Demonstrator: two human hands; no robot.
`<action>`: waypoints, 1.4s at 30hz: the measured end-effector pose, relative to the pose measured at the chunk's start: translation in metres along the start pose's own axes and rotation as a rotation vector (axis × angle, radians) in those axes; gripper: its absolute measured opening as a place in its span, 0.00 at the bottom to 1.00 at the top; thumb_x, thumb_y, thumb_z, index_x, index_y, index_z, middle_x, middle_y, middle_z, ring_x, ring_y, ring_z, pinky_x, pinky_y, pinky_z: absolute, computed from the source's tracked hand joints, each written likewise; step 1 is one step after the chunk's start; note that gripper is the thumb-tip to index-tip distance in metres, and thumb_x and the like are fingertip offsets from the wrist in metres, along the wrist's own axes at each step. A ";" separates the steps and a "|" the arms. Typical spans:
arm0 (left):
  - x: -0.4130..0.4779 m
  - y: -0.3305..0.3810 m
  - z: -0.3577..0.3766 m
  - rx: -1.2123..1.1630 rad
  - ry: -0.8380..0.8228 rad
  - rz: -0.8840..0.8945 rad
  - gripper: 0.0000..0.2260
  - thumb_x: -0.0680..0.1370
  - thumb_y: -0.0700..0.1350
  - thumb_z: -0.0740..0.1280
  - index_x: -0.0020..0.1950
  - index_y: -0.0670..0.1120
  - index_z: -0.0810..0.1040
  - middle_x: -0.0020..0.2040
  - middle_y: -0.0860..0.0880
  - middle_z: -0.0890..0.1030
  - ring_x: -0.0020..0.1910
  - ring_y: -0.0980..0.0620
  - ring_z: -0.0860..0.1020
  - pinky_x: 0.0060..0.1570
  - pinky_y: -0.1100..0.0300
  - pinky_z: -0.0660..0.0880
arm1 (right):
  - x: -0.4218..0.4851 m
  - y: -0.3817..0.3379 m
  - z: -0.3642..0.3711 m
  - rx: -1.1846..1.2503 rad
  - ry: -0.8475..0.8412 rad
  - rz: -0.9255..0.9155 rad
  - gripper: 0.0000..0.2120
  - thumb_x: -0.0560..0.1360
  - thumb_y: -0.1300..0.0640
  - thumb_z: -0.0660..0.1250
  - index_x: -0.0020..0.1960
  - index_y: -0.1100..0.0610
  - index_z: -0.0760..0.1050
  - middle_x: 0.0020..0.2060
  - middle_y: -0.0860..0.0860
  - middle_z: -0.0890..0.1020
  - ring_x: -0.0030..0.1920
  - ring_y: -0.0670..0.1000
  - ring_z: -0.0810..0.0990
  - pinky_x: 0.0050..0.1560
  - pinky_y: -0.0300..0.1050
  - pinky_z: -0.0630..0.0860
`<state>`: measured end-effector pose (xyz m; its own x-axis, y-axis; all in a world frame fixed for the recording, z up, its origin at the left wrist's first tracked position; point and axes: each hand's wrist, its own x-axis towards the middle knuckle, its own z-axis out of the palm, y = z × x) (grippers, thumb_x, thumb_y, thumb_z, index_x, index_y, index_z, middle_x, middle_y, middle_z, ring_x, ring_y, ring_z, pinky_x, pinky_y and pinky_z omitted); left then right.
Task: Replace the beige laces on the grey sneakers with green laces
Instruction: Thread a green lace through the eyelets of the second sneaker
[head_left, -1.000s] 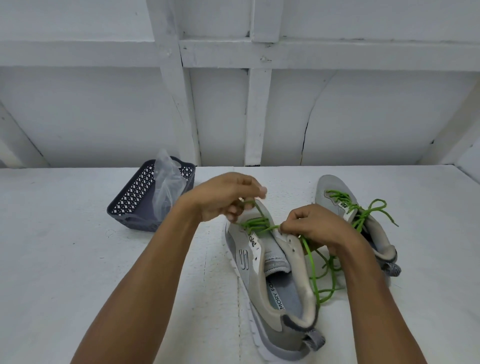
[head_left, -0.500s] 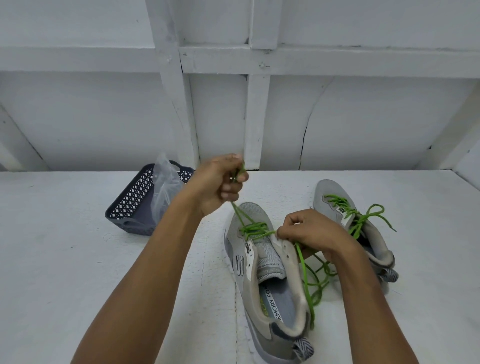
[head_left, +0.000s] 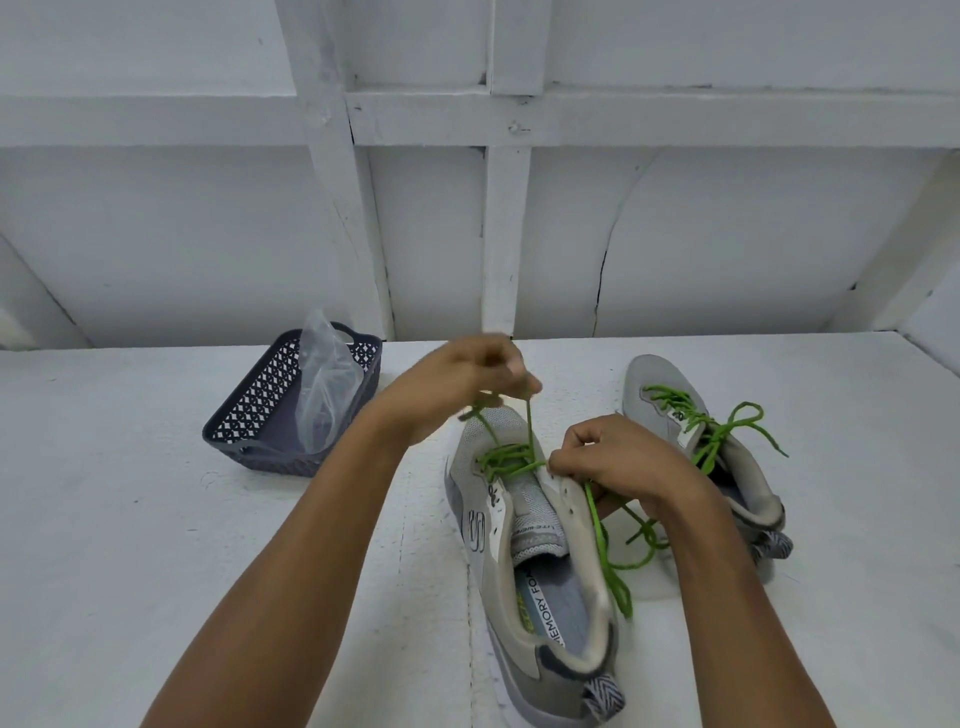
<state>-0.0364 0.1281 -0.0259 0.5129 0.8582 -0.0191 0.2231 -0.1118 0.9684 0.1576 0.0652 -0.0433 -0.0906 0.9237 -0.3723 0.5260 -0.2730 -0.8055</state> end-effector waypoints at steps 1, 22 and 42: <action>0.000 0.001 0.000 -0.241 0.052 -0.018 0.07 0.82 0.39 0.61 0.44 0.44 0.73 0.41 0.42 0.83 0.41 0.44 0.83 0.46 0.50 0.80 | 0.000 0.001 0.000 -0.008 0.006 0.001 0.08 0.73 0.61 0.69 0.36 0.59 0.74 0.27 0.53 0.78 0.27 0.49 0.77 0.29 0.41 0.77; 0.004 0.003 0.003 -0.690 0.394 -0.088 0.10 0.84 0.38 0.57 0.43 0.45 0.68 0.34 0.45 0.73 0.23 0.53 0.70 0.23 0.64 0.69 | 0.000 0.007 -0.005 0.017 -0.025 0.020 0.09 0.74 0.62 0.67 0.37 0.60 0.71 0.32 0.59 0.81 0.31 0.56 0.82 0.33 0.48 0.82; -0.005 0.020 0.005 0.042 0.122 0.078 0.10 0.80 0.47 0.67 0.53 0.42 0.84 0.36 0.47 0.80 0.29 0.53 0.68 0.28 0.63 0.66 | 0.006 0.002 -0.011 0.096 0.194 -0.434 0.09 0.76 0.49 0.70 0.56 0.47 0.77 0.53 0.40 0.82 0.57 0.36 0.77 0.58 0.40 0.72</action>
<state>-0.0303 0.1187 -0.0078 0.4263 0.9002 0.0889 0.2219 -0.1993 0.9545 0.1672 0.0726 -0.0422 -0.1199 0.9884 0.0928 0.3936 0.1332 -0.9096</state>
